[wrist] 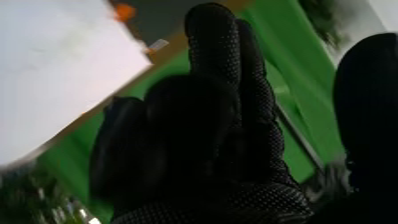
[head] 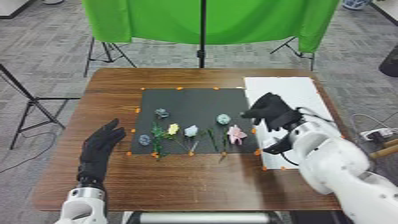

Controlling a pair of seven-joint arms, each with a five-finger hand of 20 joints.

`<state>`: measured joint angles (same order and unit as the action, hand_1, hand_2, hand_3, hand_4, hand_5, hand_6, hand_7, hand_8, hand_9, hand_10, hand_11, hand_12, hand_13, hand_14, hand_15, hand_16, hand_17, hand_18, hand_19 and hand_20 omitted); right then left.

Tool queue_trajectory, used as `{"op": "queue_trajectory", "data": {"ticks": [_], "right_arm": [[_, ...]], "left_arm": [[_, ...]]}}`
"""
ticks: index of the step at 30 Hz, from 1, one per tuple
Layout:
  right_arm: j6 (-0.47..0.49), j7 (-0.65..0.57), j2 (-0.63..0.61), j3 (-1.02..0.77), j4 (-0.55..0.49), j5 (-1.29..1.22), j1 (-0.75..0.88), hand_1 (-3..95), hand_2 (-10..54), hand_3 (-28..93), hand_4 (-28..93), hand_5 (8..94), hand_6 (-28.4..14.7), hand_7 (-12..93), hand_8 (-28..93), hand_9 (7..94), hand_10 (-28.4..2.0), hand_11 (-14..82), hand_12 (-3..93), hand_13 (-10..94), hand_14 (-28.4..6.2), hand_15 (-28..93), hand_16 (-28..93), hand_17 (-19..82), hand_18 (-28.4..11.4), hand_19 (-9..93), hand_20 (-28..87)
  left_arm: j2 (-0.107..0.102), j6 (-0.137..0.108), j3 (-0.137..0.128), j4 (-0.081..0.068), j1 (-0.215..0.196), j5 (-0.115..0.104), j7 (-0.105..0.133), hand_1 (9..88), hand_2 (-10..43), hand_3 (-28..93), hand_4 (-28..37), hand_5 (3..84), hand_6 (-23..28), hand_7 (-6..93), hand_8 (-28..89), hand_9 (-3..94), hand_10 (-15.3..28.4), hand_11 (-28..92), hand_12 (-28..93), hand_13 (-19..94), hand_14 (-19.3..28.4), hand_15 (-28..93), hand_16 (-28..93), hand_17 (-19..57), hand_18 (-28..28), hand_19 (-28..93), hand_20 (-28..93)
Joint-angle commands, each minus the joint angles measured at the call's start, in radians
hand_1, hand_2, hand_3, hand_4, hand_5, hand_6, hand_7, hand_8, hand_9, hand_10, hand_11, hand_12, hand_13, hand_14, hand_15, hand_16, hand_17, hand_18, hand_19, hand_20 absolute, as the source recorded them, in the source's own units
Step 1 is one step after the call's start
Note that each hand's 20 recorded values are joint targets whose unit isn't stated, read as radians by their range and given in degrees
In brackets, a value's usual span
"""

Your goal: Arrange flowers

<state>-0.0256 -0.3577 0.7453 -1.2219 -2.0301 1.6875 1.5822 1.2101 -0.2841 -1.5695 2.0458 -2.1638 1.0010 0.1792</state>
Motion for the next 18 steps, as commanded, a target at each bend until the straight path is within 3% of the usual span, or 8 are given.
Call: {"op": "queue_trajectory", "data": {"ticks": [1,3,5,6,10,13,18], "right_arm": [[0.104,0.445,0.084,-0.394,-0.071,-0.443,0.262,27.1,-2.2,64,-15,70.2,-1.4,19,-7,77.3,-15.7,22.4,23.4,75,-11.4,43,28,45,-16.7,78,42],[0.039,0.511,0.130,-0.441,-0.111,-0.426,0.328,24.0,-1.9,67,-16,68.6,-0.7,19,-8,73.0,-15.9,16.7,21.8,63,-14.6,27,28,32,-17.4,52,42],[0.007,0.564,0.165,-0.478,-0.140,-0.430,0.378,21.6,-1.9,70,-16,67.4,-0.1,19,-8,70.6,-15.7,14.0,20.8,59,-14.4,18,29,29,-15.5,27,40],[0.008,0.580,0.178,-0.499,-0.153,-0.431,0.401,20.8,-1.8,70,-16,67.0,0.0,19,-8,69.6,-15.5,13.2,20.6,59,-14.3,18,30,28,-14.9,21,39],[-0.002,0.624,0.252,-0.560,-0.185,-0.413,0.477,19.4,-1.5,71,-16,66.3,0.4,19,-8,67.3,-15.4,11.4,20.5,56,-14.1,17,29,28,-14.1,10,38],[-0.065,0.605,0.333,-0.544,-0.169,-0.472,0.507,17.9,-1.4,72,-16,64.7,0.7,18,-8,63.9,-15.0,10.1,20.4,52,-14.2,16,29,27,-14.1,8,38],[-0.193,0.624,0.426,-0.438,-0.130,-0.702,0.549,13.2,-0.3,75,-16,59.5,-0.4,15,-7,58.3,-15.3,8.1,20.2,46,-15.0,14,28,25,-14.9,8,37]], "left_arm": [[0.010,0.017,0.019,-0.022,-0.006,0.008,0.061,26.0,6.0,64,-26.1,44.2,4.1,11.4,-6,44.4,13.5,17,11,33,16.9,21,-1,5.7,10.8,8,17],[0.012,0.026,0.015,-0.017,-0.016,0.015,0.058,26.0,5.7,65,-26.1,44.3,4.1,11.5,-7,44.6,13.6,17,11,33,16.8,21,-1,5.8,10.8,8,17],[0.010,0.026,0.014,-0.015,-0.020,0.014,0.053,26.0,5.4,65,-26.2,44.5,4.1,11.5,-7,44.8,13.5,17,11,34,16.8,21,-1,6.0,10.7,8,17],[0.010,0.026,0.012,-0.014,-0.020,0.014,0.054,26.0,5.3,65,-26.2,44.5,4.1,11.6,-7,44.9,13.5,17,11,34,16.8,21,-1,6.1,10.7,8,17],[0.018,0.020,0.014,-0.014,-0.014,0.019,0.072,26.0,5.0,65,-26.4,44.6,4.0,11.7,-7,45.0,13.5,17,11,34,16.7,21,-1,6.3,10.7,8,17],[0.031,0.020,0.021,-0.015,-0.013,0.022,0.081,25.9,4.9,65,-26.4,44.7,4.0,11.7,-7,45.0,13.5,17,11,34,16.7,21,-1,6.3,10.6,8,17],[0.042,0.048,0.033,-0.026,-0.003,0.051,0.083,25.8,4.4,66,-26.2,45.0,4.0,11.9,-7,45.2,13.6,17,11,34,16.7,21,-1,6.4,10.6,7,17]]}}
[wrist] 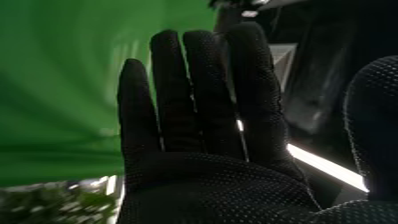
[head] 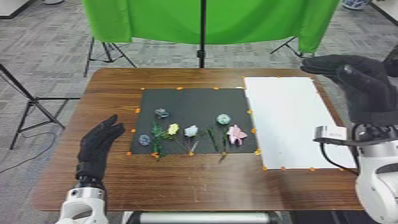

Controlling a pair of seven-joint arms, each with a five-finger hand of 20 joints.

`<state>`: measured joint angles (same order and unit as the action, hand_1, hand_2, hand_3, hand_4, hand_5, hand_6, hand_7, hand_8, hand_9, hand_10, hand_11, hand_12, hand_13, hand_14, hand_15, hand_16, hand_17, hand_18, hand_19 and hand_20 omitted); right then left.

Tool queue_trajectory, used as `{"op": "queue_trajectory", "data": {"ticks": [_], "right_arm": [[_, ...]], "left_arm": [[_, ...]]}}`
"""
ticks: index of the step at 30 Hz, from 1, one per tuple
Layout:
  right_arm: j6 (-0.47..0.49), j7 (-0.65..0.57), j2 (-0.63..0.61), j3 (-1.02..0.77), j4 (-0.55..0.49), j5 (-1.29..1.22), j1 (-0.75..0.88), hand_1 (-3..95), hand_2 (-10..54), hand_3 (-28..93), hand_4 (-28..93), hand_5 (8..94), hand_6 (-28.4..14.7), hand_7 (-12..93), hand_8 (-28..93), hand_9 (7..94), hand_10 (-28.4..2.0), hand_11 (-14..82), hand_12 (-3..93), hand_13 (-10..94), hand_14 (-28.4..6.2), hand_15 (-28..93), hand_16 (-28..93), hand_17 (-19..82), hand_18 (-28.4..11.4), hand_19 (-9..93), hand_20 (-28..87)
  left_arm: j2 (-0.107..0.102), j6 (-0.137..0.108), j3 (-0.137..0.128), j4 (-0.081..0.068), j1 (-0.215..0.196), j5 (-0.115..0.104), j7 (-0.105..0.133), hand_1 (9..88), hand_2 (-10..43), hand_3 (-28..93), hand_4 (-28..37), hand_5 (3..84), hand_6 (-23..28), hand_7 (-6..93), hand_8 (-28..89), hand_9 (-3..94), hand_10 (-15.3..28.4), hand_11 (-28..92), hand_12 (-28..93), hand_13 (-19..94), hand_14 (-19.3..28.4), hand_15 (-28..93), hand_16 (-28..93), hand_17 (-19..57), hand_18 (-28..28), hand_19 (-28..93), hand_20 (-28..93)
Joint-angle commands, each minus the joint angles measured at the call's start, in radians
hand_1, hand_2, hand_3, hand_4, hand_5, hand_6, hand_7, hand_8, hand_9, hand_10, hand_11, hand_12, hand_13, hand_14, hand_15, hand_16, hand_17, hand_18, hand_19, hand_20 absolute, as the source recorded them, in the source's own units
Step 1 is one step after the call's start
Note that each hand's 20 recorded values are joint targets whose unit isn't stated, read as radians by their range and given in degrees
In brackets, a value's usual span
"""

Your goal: Arrange flowers

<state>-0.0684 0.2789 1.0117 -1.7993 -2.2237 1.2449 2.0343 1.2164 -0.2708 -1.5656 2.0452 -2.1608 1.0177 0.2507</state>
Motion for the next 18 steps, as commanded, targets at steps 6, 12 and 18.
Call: {"op": "queue_trajectory", "data": {"ticks": [6,12,18], "right_arm": [[-0.075,-0.088,0.171,0.170,0.107,-0.315,0.111,9.8,-0.2,77,-16,45.5,0.0,8,-6,45.7,-15.1,5.1,16.8,36,-14.7,9,22,21,-15.8,4,31],[0.084,-0.181,0.161,0.139,0.139,-0.205,0.074,7.2,0.8,75,-17,37.2,-0.2,4,-6,38.5,-14.3,3.6,13.2,27,-13.3,6,17,14,-15.0,0,25],[0.182,-0.208,0.160,0.133,0.150,-0.082,0.061,7.2,1.5,74,-17,37.2,-0.8,4,-5,37.3,-14.8,3.5,12.7,24,-13.0,4,15,12,-14.8,2,22]], "left_arm": [[0.038,0.030,0.033,-0.026,-0.005,0.033,0.016,25.8,4.0,66,-25.9,45.0,3.9,11.9,-7,45.4,13.6,17,11,34,16.6,21,-1,6.6,10.6,7,17],[0.044,0.031,0.041,-0.031,0.006,0.032,0.031,25.9,3.9,66,-25.9,45.0,3.9,12.0,-7,45.4,13.5,17,11,34,16.5,20,-1,6.6,10.6,7,17],[0.039,0.045,0.043,-0.033,0.012,0.036,0.030,26.0,3.9,66,-25.9,45.1,3.8,12.0,-7,45.4,13.5,17,11,34,16.6,20,-1,6.5,10.8,7,17]]}}
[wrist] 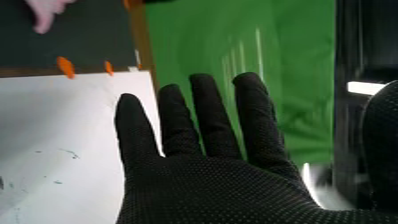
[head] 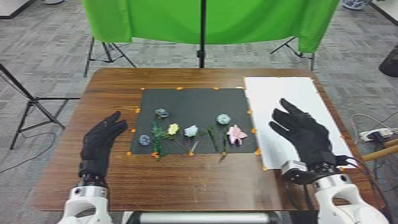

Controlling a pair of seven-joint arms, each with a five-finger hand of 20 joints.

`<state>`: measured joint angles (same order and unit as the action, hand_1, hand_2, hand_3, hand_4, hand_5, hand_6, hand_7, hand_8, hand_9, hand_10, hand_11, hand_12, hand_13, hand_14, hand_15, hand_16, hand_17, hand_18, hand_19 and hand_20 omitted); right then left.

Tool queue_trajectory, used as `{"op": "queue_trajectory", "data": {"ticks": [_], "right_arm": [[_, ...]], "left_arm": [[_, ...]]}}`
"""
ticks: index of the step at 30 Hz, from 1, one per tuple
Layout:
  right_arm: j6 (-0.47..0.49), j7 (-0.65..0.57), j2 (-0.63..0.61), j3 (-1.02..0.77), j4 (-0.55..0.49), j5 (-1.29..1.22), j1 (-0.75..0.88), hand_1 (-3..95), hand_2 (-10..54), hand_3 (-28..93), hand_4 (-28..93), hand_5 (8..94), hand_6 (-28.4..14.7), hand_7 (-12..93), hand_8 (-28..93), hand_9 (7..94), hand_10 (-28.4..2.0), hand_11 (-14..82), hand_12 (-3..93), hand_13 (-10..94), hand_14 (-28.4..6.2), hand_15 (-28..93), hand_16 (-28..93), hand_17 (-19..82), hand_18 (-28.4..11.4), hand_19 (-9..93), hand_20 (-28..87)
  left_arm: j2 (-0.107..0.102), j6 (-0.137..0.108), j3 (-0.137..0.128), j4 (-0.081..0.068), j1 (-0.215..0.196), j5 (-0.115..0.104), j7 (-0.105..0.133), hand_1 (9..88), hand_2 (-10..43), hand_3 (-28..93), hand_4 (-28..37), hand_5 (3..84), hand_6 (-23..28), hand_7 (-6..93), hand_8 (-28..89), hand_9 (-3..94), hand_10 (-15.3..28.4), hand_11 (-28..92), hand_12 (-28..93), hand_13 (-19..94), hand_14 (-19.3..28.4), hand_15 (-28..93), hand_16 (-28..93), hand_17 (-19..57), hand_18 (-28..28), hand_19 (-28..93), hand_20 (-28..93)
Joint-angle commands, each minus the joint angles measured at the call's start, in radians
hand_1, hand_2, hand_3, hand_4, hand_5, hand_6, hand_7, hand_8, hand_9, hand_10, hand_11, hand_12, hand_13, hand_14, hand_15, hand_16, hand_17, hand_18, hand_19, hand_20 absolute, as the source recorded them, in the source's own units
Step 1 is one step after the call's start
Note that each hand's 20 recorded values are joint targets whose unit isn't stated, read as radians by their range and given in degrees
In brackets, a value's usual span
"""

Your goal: Arrange flowers

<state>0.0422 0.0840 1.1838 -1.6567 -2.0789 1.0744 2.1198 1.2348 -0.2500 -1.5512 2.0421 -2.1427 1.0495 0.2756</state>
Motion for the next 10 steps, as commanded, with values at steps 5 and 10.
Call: {"op": "queue_trajectory", "data": {"ticks": [5,10], "right_arm": [[0.031,0.012,-0.008,0.002,0.004,0.028,-0.015,7.8,1.8,74,-16,38.8,-1.0,5,-5,38.1,-15.1,3.8,12.8,25,-13.3,5,14,12,-15.1,3,22],[0.000,0.047,-0.014,0.006,0.007,0.009,-0.018,7.6,1.7,74,-16,39.8,-1.1,5,-5,39.3,-14.9,4.1,13.0,26,-13.4,6,14,13,-15.2,4,21]], "left_arm": [[0.017,0.022,0.027,-0.029,-0.004,0.003,0.006,26.0,3.8,66,-25.9,45.1,3.8,12.1,-7,45.5,13.6,17,11,34,16.6,20,-1,6.5,10.8,7,17],[0.017,0.022,0.026,-0.027,-0.006,0.005,0.009,26.0,3.8,66,-25.8,45.0,3.8,12.0,-7,45.5,13.6,17,11,34,16.5,20,-1,6.4,10.8,7,17]]}}
